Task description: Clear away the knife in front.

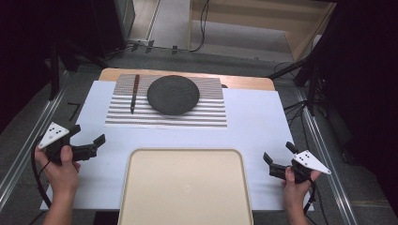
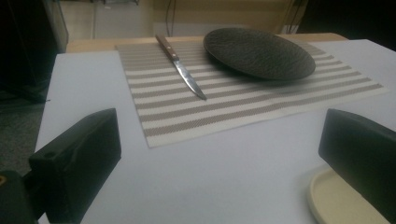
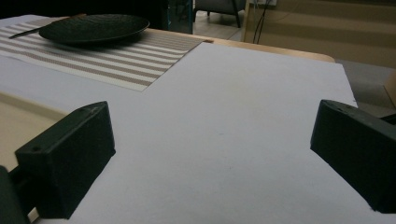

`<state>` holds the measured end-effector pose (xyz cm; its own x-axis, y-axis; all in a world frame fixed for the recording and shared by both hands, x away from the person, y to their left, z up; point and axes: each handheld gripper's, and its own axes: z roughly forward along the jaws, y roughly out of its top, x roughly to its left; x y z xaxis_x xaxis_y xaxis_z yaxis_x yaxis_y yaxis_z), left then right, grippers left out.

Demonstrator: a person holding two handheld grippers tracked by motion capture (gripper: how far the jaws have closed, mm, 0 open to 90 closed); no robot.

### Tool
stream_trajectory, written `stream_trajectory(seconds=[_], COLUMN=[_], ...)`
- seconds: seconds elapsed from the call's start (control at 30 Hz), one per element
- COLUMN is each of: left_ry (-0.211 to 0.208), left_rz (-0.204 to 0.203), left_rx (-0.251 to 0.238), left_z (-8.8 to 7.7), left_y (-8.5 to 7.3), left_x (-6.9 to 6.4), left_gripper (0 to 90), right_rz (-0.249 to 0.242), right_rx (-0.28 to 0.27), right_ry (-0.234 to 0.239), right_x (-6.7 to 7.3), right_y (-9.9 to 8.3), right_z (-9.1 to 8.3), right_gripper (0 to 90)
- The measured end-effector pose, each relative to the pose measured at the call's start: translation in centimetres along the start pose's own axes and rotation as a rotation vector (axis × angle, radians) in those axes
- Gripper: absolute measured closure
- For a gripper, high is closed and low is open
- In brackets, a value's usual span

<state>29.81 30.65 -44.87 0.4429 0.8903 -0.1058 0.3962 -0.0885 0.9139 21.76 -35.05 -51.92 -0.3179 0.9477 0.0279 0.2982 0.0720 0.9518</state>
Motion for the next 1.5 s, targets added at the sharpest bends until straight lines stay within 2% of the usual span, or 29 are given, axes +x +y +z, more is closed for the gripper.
stream_trajectory(seconds=[0.17, 0.37, 0.5, 0.6, 0.73, 0.77, 0.8, 1.13, 1.2, 1.33, 1.5], left_ry=[-0.002, -0.003, -0.023, -0.011, 0.003, 0.007, 0.009, 0.032, 0.021, 0.020, 0.046], left_rz=[0.010, 0.003, -0.007, -0.010, -0.012, -0.015, -0.015, -0.030, -0.047, -0.048, -0.054], left_rx=[0.012, 0.019, 0.045, 0.069, 0.102, 0.112, 0.120, 0.192, 0.199, 0.227, 0.275], left_z=[1.4, 3.1, 4.5, 5.7, 7.5, 8.0, 8.4, 12.4, 13.1, 14.5, 16.3], left_y=[1.7, 3.6, 4.8, 5.7, 6.8, 7.1, 7.3, 9.2, 9.5, 10.1, 10.6], left_x=[0.0, 0.3, 0.4, 0.4, 0.4, 0.4, 0.5, 1.6, 1.8, 2.1, 2.6], left_gripper=[0.0, 0.0, 0.0, 2.9, 9.7, 14.3, 14.3, 16.2, 18.6, 22.4, 26.0], right_rz=[-0.004, -0.004, -0.002, -0.002, 0.000, 0.000, 0.000, -0.010, -0.006, -0.010, -0.009], right_rx=[-0.001, -0.001, 0.000, 0.001, 0.004, 0.004, 0.004, 0.003, 0.005, 0.006, 0.007], right_ry=[0.005, 0.008, 0.009, 0.009, 0.007, 0.007, 0.007, 0.010, 0.013, 0.018, 0.023], right_x=[0.0, 0.0, 0.0, 0.0, 0.0, -0.1, -0.1, -0.1, -0.1, -0.1, -0.1], right_y=[0.0, 0.0, 0.0, 0.0, 0.0, 0.0, 0.0, 0.0, 0.0, 0.0, 0.0], right_z=[0.0, 0.0, 0.0, 0.1, 0.1, 0.1, 0.1, 0.2, 0.2, 0.3, 0.3], right_gripper=[0.0, 0.0, 0.0, 0.0, 0.0, 0.0, 0.0, 0.0, 0.0, 0.0, 0.0])
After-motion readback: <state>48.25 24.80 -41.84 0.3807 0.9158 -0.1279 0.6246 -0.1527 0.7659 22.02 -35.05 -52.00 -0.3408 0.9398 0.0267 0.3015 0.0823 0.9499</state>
